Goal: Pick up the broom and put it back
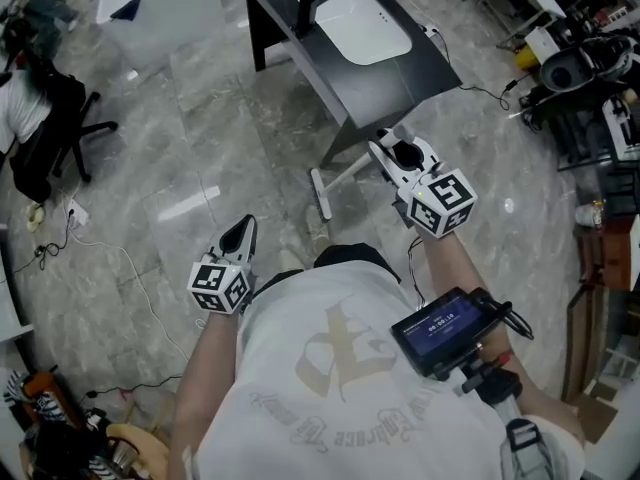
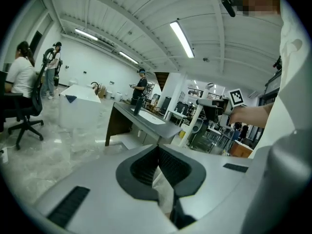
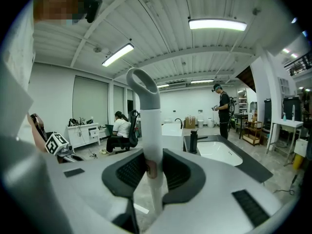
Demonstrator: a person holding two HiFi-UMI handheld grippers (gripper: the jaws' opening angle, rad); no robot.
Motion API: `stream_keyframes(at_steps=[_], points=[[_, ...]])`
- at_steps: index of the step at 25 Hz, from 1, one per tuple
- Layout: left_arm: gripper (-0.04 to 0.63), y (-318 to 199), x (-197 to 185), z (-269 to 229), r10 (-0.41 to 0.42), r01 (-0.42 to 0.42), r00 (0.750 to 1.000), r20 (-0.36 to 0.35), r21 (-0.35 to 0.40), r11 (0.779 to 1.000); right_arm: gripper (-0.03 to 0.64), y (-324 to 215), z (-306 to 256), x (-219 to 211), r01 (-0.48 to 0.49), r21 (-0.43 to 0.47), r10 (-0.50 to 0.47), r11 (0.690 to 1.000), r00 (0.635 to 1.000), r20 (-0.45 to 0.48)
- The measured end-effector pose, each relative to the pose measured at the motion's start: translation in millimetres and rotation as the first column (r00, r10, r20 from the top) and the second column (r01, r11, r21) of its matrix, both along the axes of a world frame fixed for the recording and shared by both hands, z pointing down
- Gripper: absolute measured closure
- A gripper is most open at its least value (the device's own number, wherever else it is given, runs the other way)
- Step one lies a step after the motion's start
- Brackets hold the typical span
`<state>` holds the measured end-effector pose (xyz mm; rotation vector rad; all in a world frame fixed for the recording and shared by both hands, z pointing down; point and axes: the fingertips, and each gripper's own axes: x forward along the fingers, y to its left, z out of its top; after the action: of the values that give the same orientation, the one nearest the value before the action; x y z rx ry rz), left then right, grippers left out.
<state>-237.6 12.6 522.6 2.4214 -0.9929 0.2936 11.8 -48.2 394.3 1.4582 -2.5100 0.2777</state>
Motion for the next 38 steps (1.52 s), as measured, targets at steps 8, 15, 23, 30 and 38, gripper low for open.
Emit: stream_keyframes(at_steps=[8,15,23,30,38], points=[[0.583,11,22,7,0.073,-0.073,0.997,-0.006,-0.012,0.997,0.506,33,2,38,-0.122,-0.019,0.122,0.992,0.992,-0.007],[0.583,11,38,7,0.124,-0.124,0.992,0.001,-0.009,0.992,0.506,47,9,76,-0.226,-0.038,0.225,0.973,0.974,-0.014],[0.583,13,42,16,0.16,-0.159,0.987,0.025,-0.031,0.987,0.506,58,22,117,-0.35,-0.055,0.349,0.935,0.937,-0.021],[0.583,12,45,15,0.168,-0.167,0.985,0.032,-0.031,0.985,0.506,63,39,158,-0.512,-0.078,0.512,0.855,0.859,-0.03],[0.583,15,55,20,0.177,-0.175,0.984,0.036,-0.049,0.983,0.506,60,46,189,-0.581,-0.084,0.581,0.809,0.813,-0.036]])
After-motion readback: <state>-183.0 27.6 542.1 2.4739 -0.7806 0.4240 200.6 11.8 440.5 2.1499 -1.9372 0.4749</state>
